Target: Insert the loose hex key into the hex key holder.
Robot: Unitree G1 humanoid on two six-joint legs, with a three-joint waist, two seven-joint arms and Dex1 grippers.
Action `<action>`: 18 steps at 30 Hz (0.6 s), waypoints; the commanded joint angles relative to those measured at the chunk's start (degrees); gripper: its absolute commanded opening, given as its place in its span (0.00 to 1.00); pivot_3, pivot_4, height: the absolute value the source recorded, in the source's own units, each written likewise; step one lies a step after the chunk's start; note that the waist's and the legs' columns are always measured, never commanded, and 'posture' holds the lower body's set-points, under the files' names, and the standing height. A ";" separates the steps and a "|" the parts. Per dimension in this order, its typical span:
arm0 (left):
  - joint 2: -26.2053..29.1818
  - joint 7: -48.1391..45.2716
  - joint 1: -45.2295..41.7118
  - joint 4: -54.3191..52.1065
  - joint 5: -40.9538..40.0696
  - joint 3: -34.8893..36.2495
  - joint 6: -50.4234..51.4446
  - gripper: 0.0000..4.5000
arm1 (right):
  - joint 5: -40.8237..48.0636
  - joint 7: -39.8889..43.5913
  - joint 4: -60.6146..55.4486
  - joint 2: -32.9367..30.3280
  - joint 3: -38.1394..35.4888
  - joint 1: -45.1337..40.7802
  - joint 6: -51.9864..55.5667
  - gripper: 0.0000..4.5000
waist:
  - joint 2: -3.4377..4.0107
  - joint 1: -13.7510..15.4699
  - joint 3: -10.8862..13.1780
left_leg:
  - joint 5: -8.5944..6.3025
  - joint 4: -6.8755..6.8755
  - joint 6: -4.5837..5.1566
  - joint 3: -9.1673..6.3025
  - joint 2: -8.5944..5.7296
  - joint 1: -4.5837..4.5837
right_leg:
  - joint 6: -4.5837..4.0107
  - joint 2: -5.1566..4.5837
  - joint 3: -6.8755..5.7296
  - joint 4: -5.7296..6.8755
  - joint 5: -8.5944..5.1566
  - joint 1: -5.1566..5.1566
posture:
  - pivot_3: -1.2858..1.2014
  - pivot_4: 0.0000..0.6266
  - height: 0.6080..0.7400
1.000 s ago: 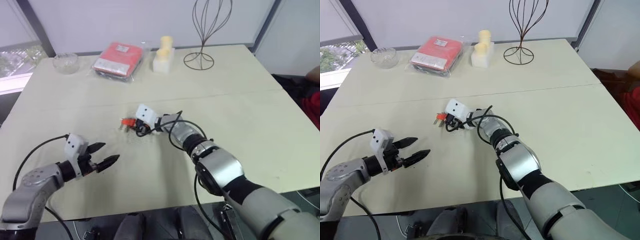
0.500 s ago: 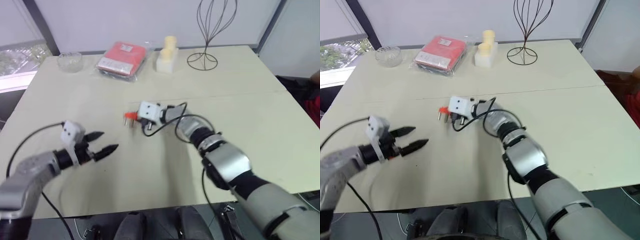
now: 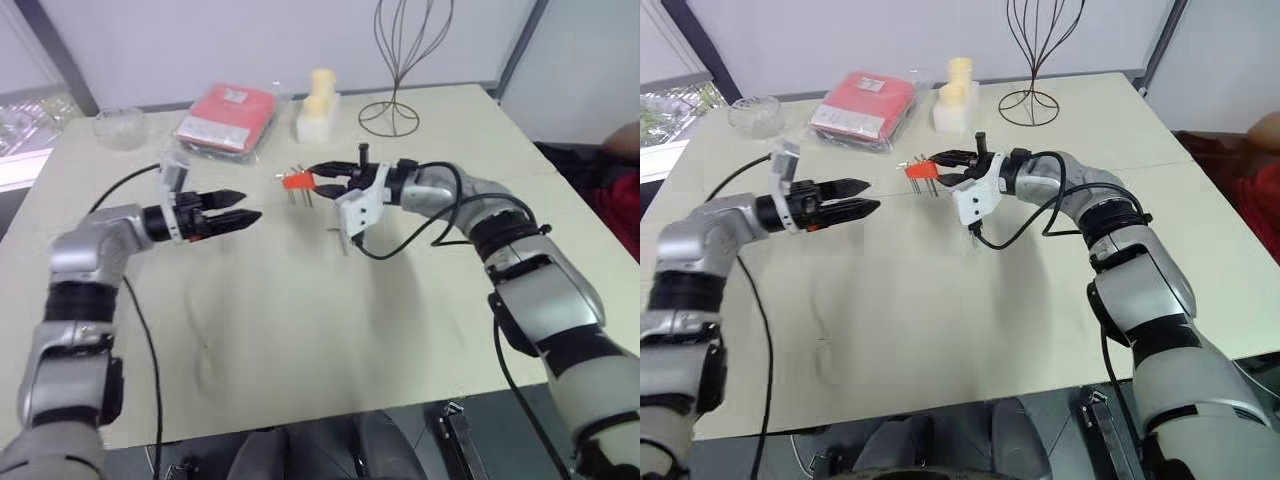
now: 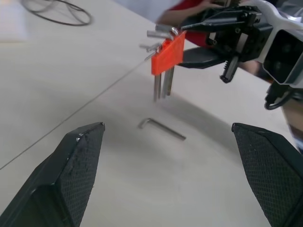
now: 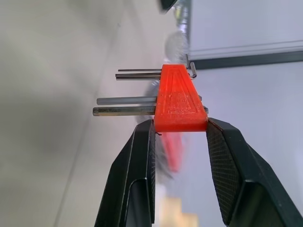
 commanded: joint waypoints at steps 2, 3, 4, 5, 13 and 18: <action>-3.89 -3.08 -5.71 9.51 3.58 -0.45 -5.83 1.00 | -0.46 -4.94 -3.45 -1.26 -0.69 0.85 0.10 0.21 | 0.00 -0.71 0.00 | 0.00 0.04 0.00 0.00 -0.01 -0.01 | 0.00 0.00 0.05 0.02 0.00 -0.08 | 0.52 0.24 1.00; -4.72 -3.41 -6.59 10.99 4.05 -0.28 -6.49 1.00 | -0.57 -5.39 -3.76 -1.39 -0.62 1.14 0.19 0.21 | 0.00 -0.89 0.00 | 0.00 0.07 0.00 0.00 -0.01 0.00 | 0.00 -0.01 0.05 0.04 0.00 -0.11 | 0.52 0.24 1.00; -5.99 -3.46 -7.45 12.55 4.60 -0.14 -7.78 1.00 | -0.55 -5.96 -4.28 -1.56 -0.70 1.73 0.29 0.21 | 0.00 -1.04 0.00 | 0.01 0.09 0.00 0.00 -0.01 -0.02 | 0.00 -0.01 0.05 0.04 0.00 -0.13 | 0.52 0.24 1.00; -7.06 -3.41 -8.12 13.92 5.23 0.00 -9.24 1.00 | -0.46 -6.34 -4.74 -1.70 -0.81 2.27 0.39 0.21 | 0.00 -1.13 0.00 | 0.01 0.11 0.00 0.01 -0.01 -0.02 | 0.00 -0.01 0.07 0.05 0.00 -0.16 | 0.52 0.24 1.00; -11.92 -3.63 -12.79 21.26 7.81 1.61 -15.92 1.00 | 0.34 -6.39 -7.70 -1.61 -0.78 5.45 0.69 0.21 | -0.01 -1.17 0.00 | 0.00 0.20 0.01 0.06 -0.01 -0.02 | 0.00 -0.01 0.12 0.13 0.00 -0.20 | 0.52 0.24 1.00; -12.80 -4.47 -14.40 21.22 7.94 2.10 -16.16 1.00 | 0.65 -5.91 -8.47 -1.31 -0.90 6.11 0.89 0.21 | -0.02 -1.08 0.00 | 0.00 0.21 0.01 0.05 -0.02 -0.03 | 0.00 -0.03 0.12 0.19 0.00 -0.20 | 0.52 0.24 1.00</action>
